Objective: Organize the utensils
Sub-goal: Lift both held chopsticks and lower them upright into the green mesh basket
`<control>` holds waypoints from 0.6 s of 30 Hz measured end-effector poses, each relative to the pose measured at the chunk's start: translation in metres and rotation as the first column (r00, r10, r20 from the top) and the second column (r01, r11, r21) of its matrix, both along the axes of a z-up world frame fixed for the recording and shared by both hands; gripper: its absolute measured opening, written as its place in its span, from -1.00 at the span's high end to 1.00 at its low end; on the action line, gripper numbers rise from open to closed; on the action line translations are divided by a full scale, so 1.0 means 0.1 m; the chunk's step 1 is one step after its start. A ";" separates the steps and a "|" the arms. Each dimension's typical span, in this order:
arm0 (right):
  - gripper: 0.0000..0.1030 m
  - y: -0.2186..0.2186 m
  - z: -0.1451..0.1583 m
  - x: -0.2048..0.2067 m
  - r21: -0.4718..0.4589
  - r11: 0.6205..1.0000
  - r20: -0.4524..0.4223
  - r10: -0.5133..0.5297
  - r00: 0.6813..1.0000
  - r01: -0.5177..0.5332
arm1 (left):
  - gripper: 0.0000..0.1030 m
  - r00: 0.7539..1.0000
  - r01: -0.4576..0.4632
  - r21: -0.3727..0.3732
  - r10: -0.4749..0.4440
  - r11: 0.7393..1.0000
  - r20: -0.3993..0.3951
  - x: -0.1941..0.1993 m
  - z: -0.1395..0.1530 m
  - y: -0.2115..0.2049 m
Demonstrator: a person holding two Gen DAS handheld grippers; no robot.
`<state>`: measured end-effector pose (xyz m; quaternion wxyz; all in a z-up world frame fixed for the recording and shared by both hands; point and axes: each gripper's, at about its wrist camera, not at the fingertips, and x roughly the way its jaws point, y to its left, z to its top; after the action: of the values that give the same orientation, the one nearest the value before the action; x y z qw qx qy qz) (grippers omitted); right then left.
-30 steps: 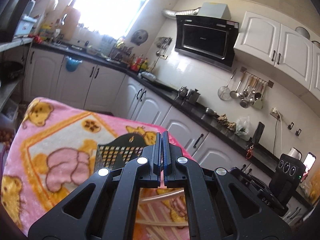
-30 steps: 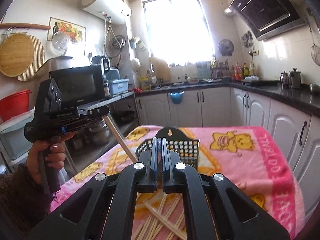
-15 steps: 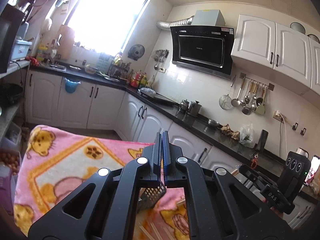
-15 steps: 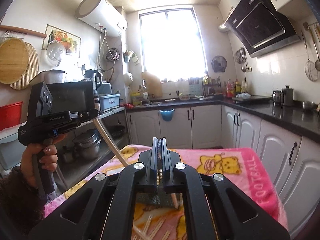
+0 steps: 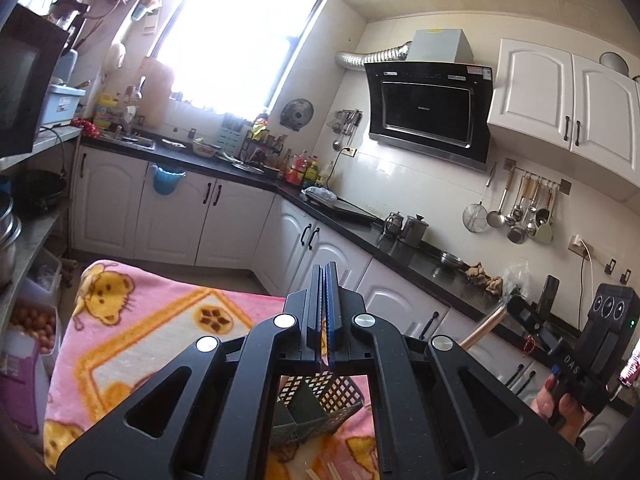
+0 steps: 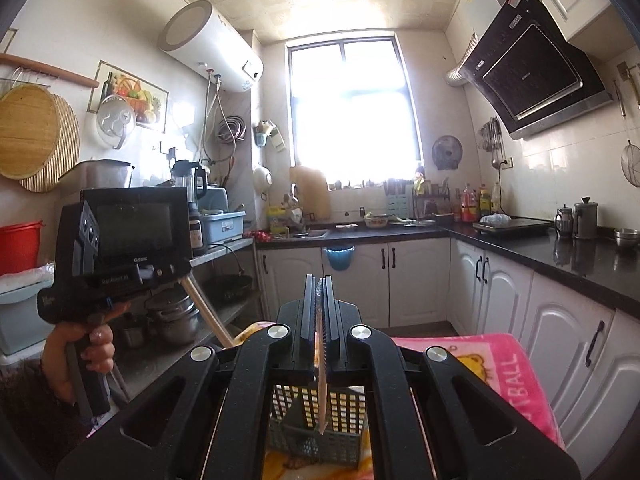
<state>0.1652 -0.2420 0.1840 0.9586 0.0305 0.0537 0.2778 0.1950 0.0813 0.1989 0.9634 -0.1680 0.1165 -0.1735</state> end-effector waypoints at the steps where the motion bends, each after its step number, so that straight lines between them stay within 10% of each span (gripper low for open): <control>1: 0.94 0.01 0.02 0.02 0.001 1.000 0.000 -0.001 1.000 0.001 | 1.00 1.000 -0.002 -0.002 0.002 1.000 -0.005 0.02 -0.02 0.01; 18: 0.94 0.18 -0.21 0.51 0.005 1.000 -0.086 -0.013 0.996 0.013 | 1.00 0.995 0.000 -0.033 -0.004 0.999 -0.098 0.28 -0.41 -0.01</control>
<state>0.2165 -0.2242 0.1635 0.9572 0.0453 0.0939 0.2701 0.2233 0.0800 0.1577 0.9535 -0.1920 0.1608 -0.1680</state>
